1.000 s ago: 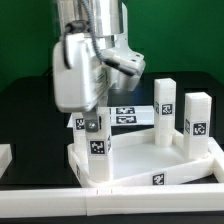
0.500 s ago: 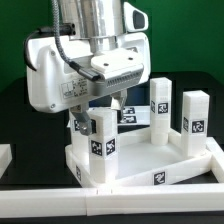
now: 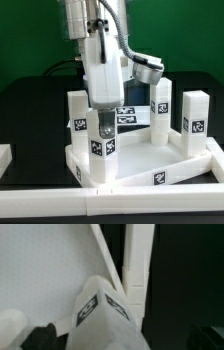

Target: Assemble desk

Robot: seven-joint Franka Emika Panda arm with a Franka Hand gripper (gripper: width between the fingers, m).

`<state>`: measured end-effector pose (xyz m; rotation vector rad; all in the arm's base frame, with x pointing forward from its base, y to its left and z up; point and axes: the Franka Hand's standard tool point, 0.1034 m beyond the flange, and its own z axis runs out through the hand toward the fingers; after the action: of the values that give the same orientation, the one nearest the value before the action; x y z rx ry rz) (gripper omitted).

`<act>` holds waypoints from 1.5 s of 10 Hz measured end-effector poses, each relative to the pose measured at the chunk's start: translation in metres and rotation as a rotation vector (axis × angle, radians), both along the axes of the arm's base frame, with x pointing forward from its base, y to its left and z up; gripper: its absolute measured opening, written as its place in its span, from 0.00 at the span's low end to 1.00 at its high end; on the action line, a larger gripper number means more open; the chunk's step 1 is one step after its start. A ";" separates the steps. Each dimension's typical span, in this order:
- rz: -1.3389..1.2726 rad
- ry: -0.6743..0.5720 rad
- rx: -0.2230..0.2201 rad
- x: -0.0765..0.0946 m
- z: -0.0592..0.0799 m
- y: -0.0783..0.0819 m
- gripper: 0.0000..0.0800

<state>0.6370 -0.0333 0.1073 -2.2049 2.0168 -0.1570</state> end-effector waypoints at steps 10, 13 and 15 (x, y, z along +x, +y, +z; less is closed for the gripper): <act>0.297 0.068 0.009 -0.006 -0.003 -0.007 0.37; -0.329 0.114 0.096 -0.008 0.000 -0.018 0.36; -0.513 0.116 0.120 -0.007 -0.003 -0.018 0.36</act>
Offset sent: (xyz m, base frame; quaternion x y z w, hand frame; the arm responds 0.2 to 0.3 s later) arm 0.0057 0.0293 -0.0177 -0.0681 -0.2045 -0.4678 0.8571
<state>0.6298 -0.0513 0.1045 -1.6199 2.5408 0.0381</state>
